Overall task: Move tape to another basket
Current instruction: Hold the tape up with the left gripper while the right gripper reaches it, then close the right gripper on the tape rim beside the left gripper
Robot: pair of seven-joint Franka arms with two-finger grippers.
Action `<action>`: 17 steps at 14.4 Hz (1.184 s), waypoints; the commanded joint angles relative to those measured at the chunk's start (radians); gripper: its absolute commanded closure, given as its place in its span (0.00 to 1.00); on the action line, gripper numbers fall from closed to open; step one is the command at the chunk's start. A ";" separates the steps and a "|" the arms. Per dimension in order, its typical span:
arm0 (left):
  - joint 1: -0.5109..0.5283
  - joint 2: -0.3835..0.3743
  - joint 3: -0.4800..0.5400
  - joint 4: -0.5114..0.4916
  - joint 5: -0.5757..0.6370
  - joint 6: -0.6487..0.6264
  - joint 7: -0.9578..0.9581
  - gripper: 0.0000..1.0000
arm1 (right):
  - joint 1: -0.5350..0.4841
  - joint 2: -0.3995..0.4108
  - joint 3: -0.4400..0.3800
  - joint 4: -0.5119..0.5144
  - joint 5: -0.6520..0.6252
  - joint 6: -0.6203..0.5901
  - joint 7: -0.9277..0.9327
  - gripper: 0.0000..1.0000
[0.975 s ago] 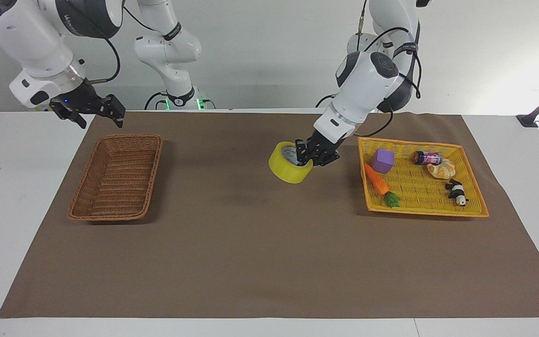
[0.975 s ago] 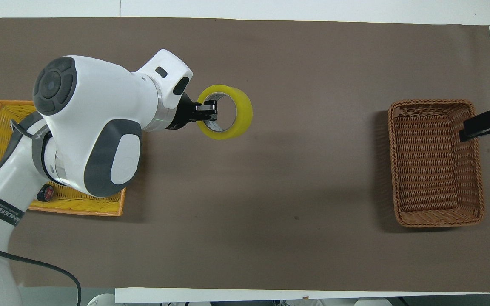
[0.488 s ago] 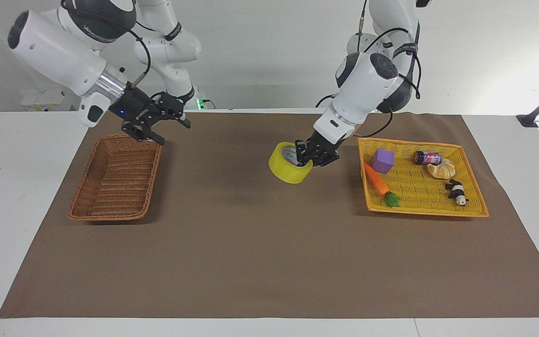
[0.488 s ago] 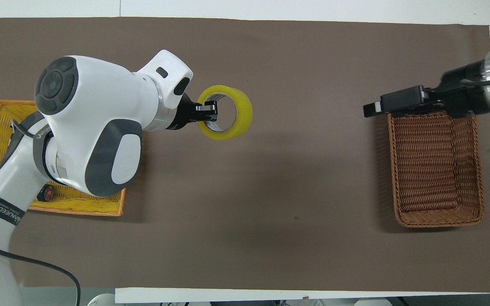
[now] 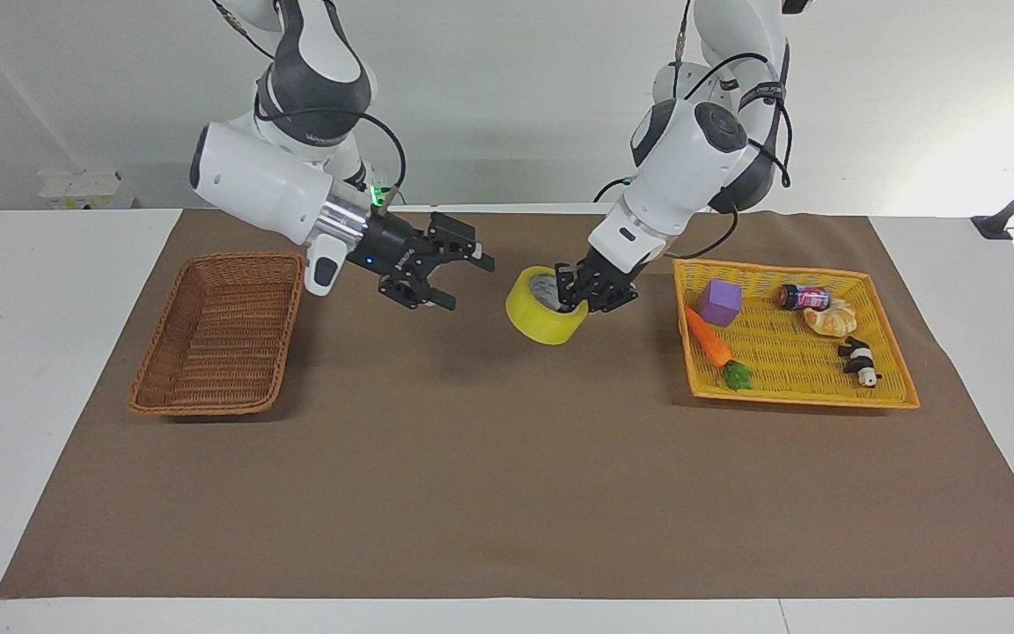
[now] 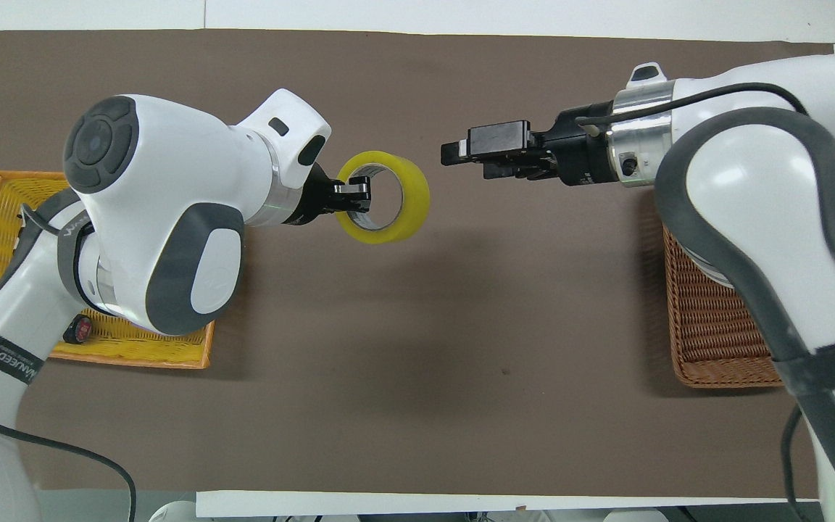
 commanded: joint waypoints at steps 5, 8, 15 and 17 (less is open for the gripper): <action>0.000 -0.011 0.004 0.004 -0.006 -0.052 0.020 0.97 | 0.044 0.024 0.000 -0.046 0.122 0.003 -0.030 0.00; 0.000 -0.011 0.004 0.004 -0.006 -0.052 0.020 0.97 | 0.055 0.014 0.000 -0.082 0.127 0.013 -0.039 0.00; 0.002 -0.011 0.004 0.004 -0.007 -0.054 0.021 0.97 | 0.093 0.012 0.000 -0.094 0.130 0.039 -0.041 0.01; 0.002 -0.011 0.004 0.004 -0.006 -0.054 0.023 0.97 | 0.093 0.012 0.000 -0.092 0.130 0.039 -0.048 0.04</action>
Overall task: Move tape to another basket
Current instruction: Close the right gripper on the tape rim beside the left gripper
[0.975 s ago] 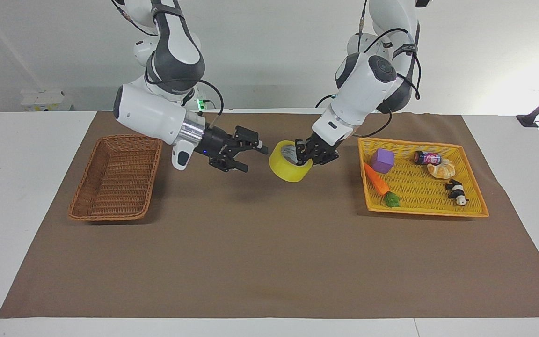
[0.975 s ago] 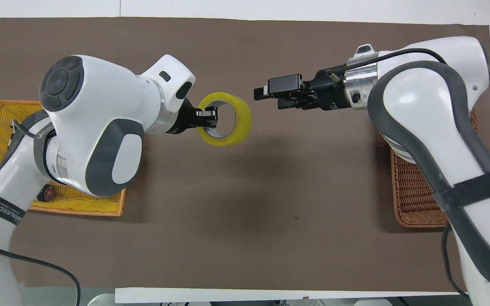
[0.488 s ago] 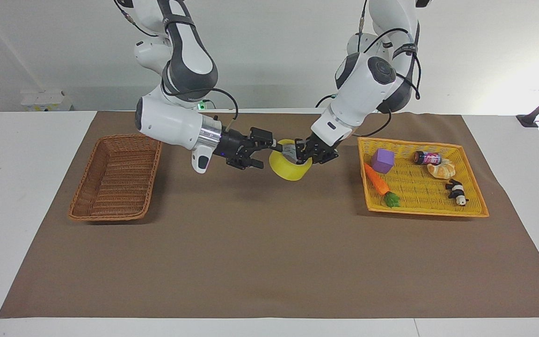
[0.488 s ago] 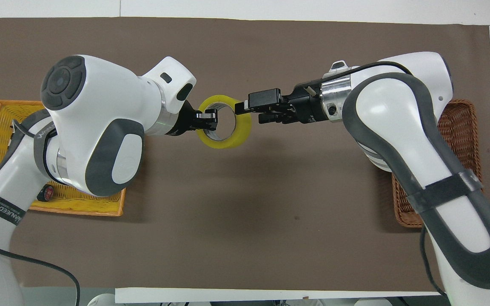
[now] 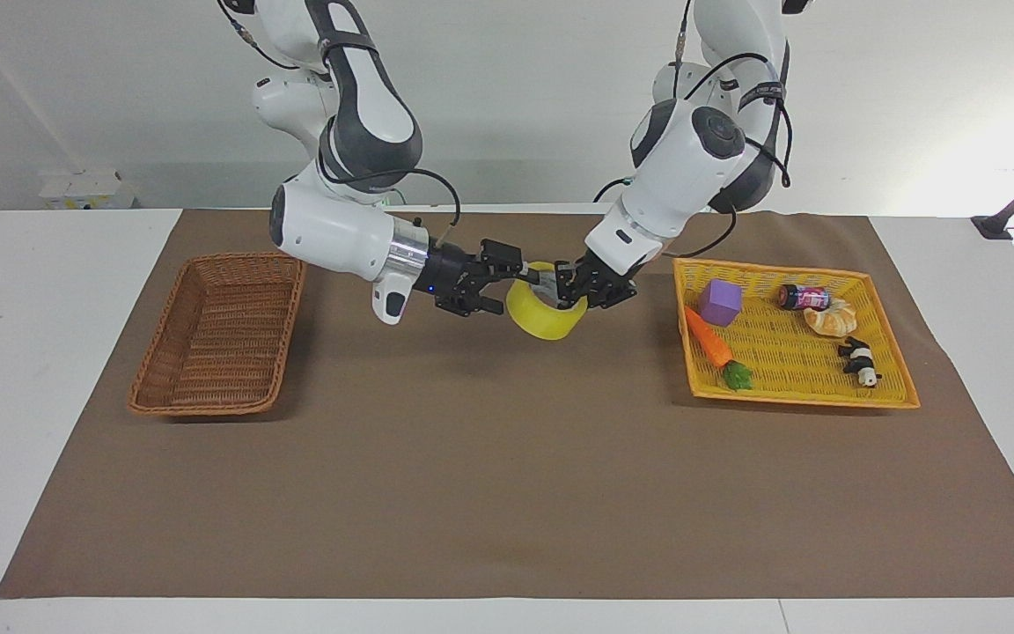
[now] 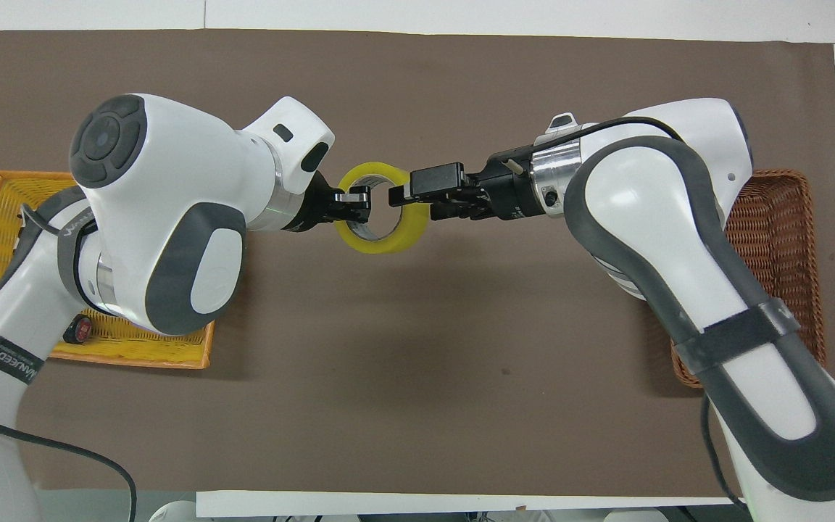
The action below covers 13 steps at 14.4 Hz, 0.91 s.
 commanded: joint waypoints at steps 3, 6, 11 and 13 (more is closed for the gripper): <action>0.002 -0.012 0.004 0.004 -0.006 -0.017 0.016 0.96 | 0.004 -0.025 -0.002 -0.033 0.023 0.022 -0.064 0.18; 0.002 -0.012 0.004 0.004 -0.006 -0.021 0.016 0.96 | 0.001 -0.024 -0.002 -0.033 0.021 0.018 -0.070 0.44; 0.002 -0.012 0.004 0.004 -0.007 -0.021 0.014 0.96 | 0.001 -0.027 0.000 -0.033 0.023 0.015 -0.078 1.00; 0.004 -0.012 0.004 0.004 -0.007 -0.023 0.016 0.82 | -0.001 -0.028 0.000 -0.033 0.023 0.010 -0.082 1.00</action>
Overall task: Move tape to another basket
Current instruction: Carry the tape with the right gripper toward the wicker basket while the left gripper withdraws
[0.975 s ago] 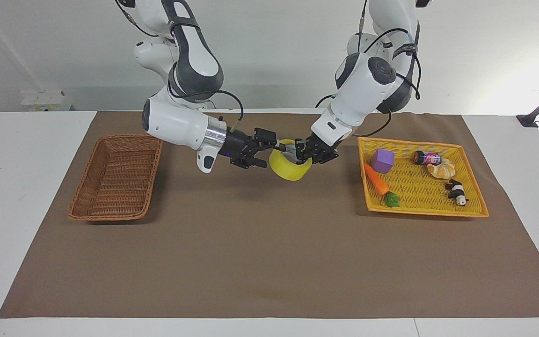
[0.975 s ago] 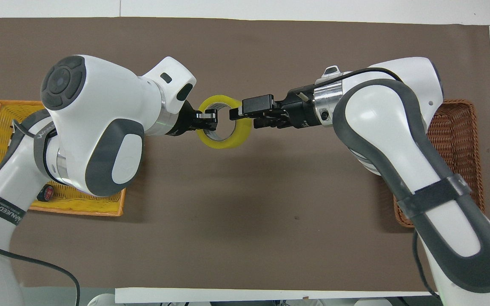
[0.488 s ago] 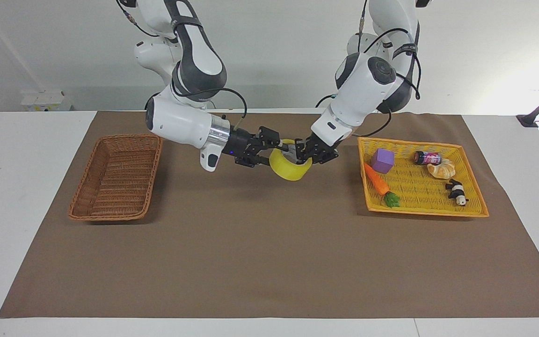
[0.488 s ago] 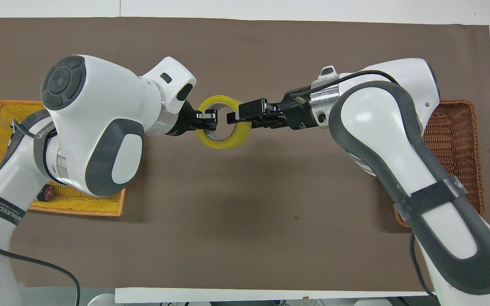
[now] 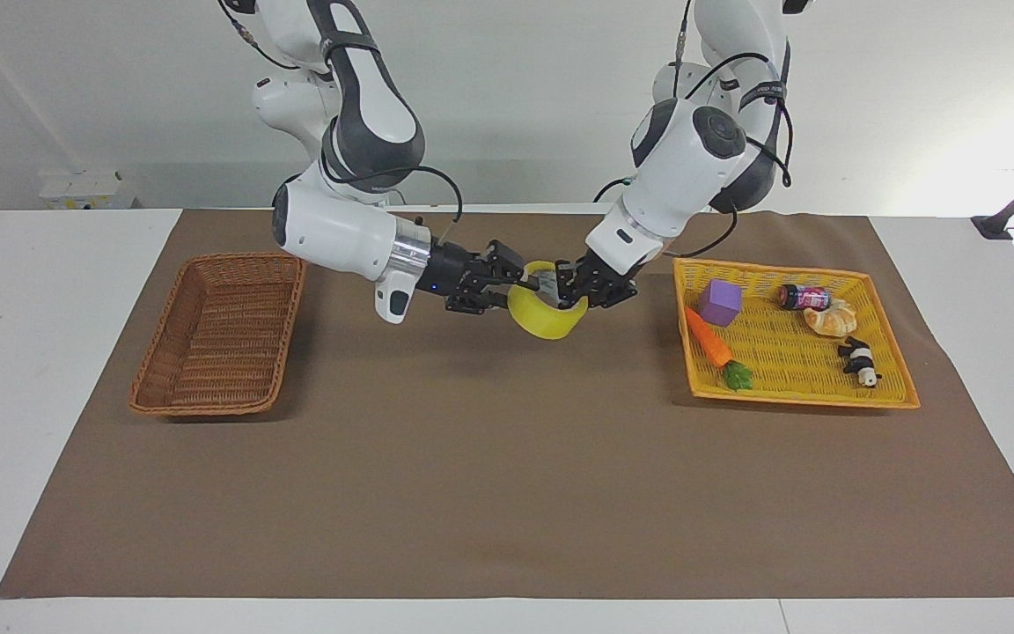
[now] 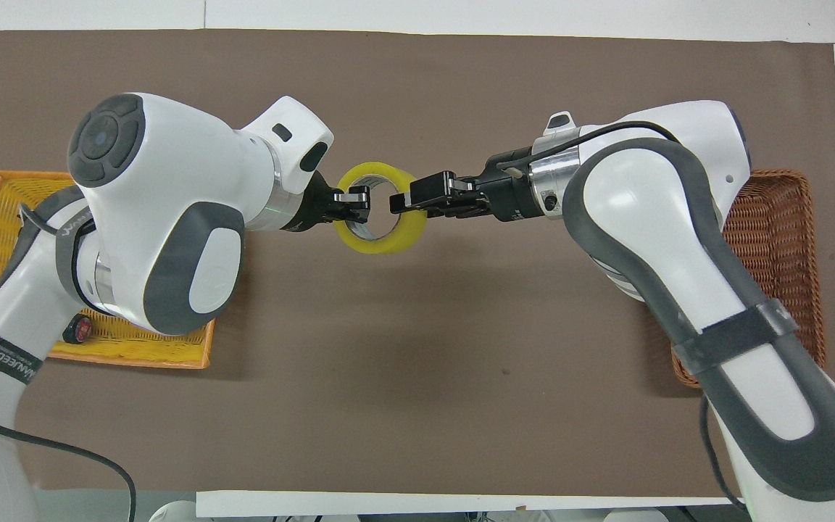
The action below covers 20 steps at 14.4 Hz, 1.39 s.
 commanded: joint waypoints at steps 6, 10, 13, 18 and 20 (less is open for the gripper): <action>0.035 -0.046 0.015 0.104 0.120 -0.153 0.020 0.01 | -0.005 -0.027 0.004 -0.027 0.019 0.008 -0.020 1.00; 0.280 -0.071 0.029 0.184 0.162 -0.308 0.153 0.01 | -0.008 -0.027 0.002 -0.027 0.018 0.005 -0.021 1.00; 0.457 -0.071 0.027 0.180 0.241 -0.309 0.319 0.01 | -0.078 -0.030 -0.001 -0.033 0.005 -0.050 -0.066 1.00; 0.604 -0.076 0.027 0.160 0.340 -0.287 0.385 0.00 | -0.417 -0.045 -0.001 -0.052 -0.157 -0.287 -0.170 1.00; 0.611 -0.076 0.028 0.160 0.340 -0.286 0.378 0.00 | -0.588 -0.030 -0.001 -0.047 -0.235 -0.418 -0.286 1.00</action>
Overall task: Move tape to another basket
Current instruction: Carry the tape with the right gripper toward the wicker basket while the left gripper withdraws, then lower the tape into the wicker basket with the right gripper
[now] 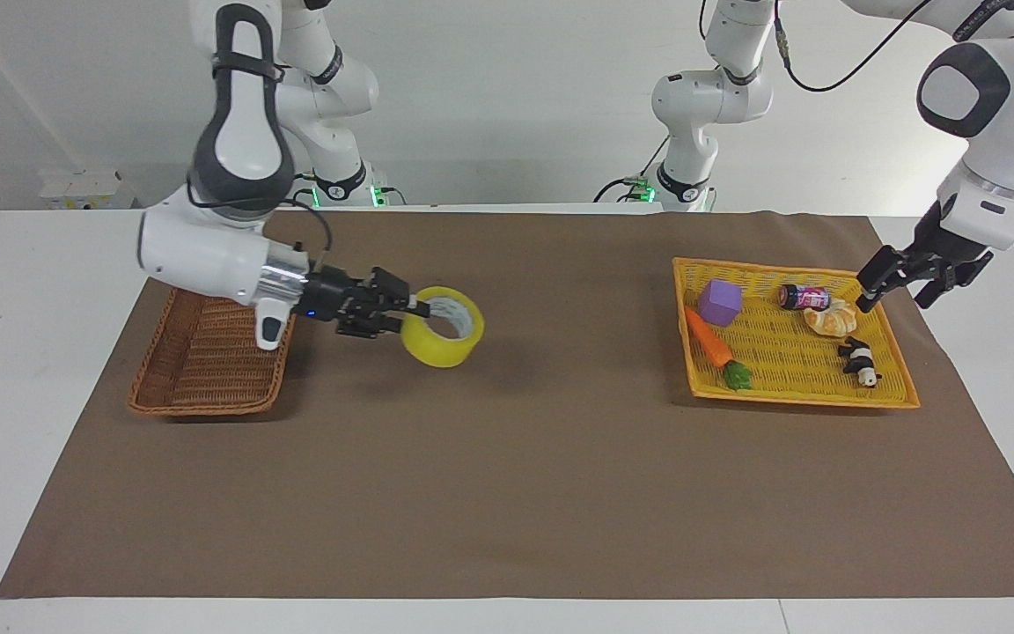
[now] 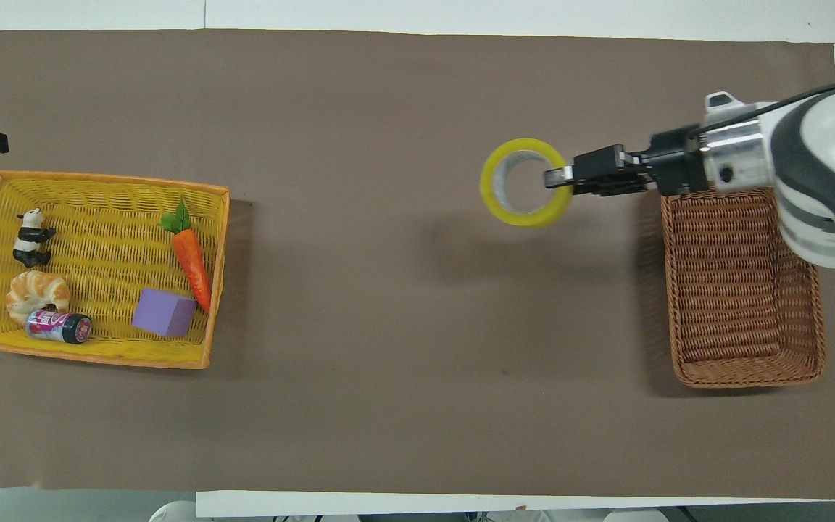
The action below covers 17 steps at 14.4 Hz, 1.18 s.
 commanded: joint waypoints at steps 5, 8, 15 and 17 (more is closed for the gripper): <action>0.069 -0.028 -0.015 -0.031 0.059 -0.042 -0.003 0.00 | -0.449 0.073 0.017 0.015 -0.272 -0.280 -0.444 1.00; 0.031 -0.030 -0.021 -0.031 0.062 -0.044 0.000 0.00 | -0.471 0.086 0.015 0.003 -0.358 -0.283 -0.484 1.00; -0.070 0.001 -0.017 0.090 0.064 -0.189 -0.006 0.00 | -0.506 0.189 0.015 0.001 -0.389 -0.202 -0.602 1.00; -0.087 0.053 -0.017 0.193 0.056 -0.243 -0.007 0.00 | -0.503 0.190 0.015 0.009 -0.395 -0.197 -0.604 0.81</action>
